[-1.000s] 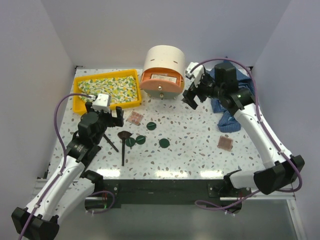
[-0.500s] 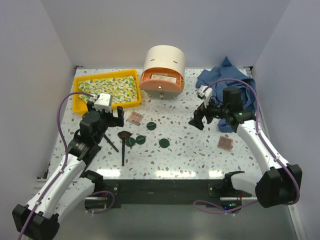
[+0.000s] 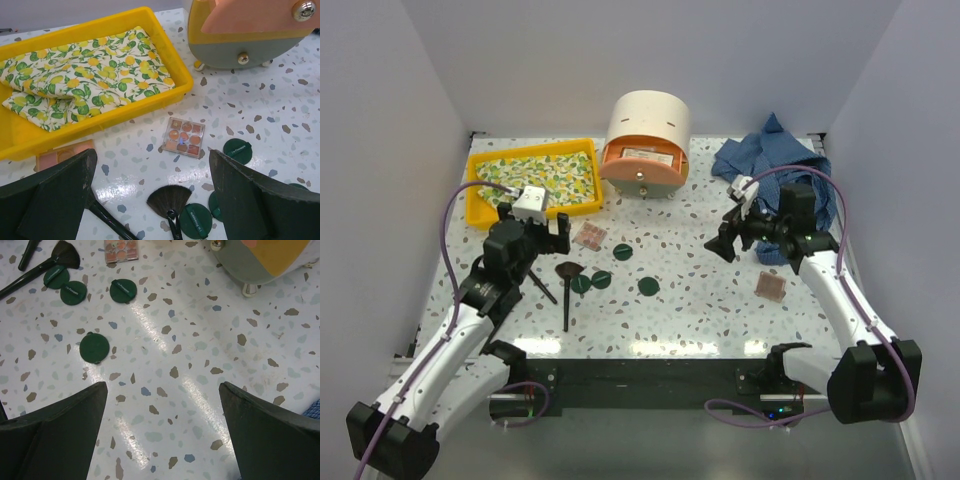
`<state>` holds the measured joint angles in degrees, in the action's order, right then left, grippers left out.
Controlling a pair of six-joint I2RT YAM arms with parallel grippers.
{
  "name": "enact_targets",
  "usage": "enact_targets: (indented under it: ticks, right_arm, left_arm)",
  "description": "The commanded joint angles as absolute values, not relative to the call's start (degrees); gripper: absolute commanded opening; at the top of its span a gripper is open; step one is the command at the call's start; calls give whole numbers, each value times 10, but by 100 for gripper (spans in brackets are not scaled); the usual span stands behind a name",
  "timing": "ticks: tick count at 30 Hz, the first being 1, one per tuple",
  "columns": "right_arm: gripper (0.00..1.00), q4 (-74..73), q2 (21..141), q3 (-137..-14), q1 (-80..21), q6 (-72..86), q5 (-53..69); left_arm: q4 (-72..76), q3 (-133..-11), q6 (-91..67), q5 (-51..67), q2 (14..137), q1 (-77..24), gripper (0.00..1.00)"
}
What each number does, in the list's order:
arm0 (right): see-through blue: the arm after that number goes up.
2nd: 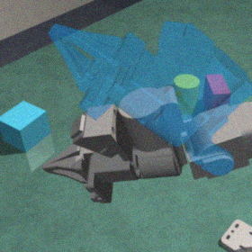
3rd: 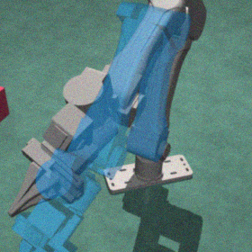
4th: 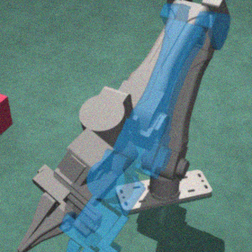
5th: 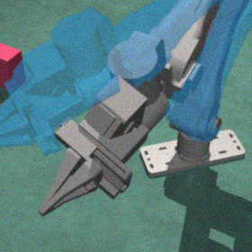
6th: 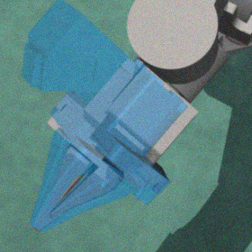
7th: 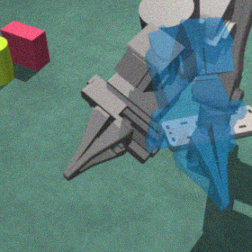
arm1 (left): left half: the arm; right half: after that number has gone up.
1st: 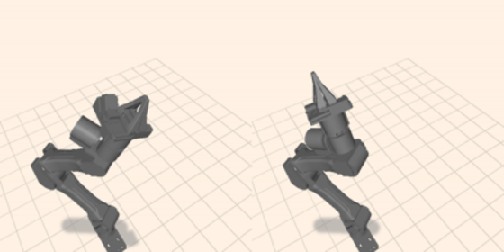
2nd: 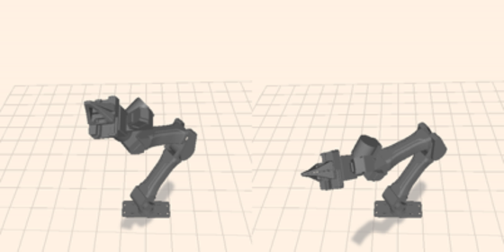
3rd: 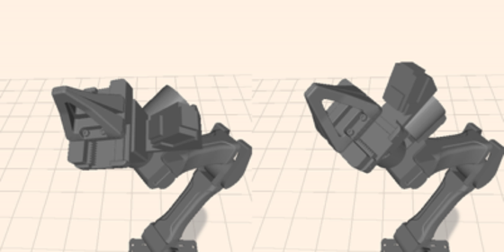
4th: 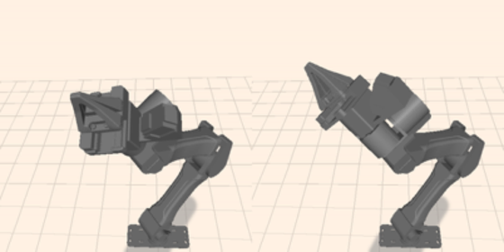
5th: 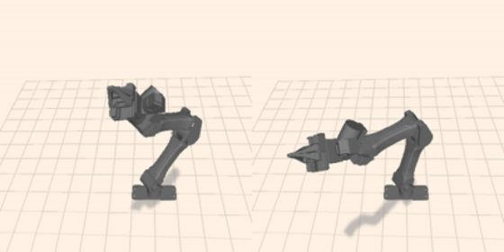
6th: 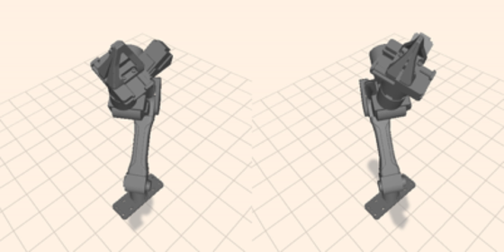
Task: Organize the makeup
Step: Pick up the makeup from the center of the board.
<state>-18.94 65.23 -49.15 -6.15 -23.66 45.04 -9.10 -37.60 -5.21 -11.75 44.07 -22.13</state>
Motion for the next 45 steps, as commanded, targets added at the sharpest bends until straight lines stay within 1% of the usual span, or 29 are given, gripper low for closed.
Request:
enact_targets:
  ticks: [1,32,40,45]
  right_arm:
    - [99,-166,642,-487,-58,-255,468]
    - [99,-172,638,-484,-48,-265,484]
    - [98,-175,640,-485,-48,-268,491]
    - [99,-178,637,-486,-47,-272,494]
  left_arm:
    - [-81,-378,-43,-106,446,-217,100]
    - [-85,-381,-41,-69,475,-217,100]
    - [-87,-384,-40,-28,494,-218,100]
    - [-96,-391,-46,11,537,-217,100]
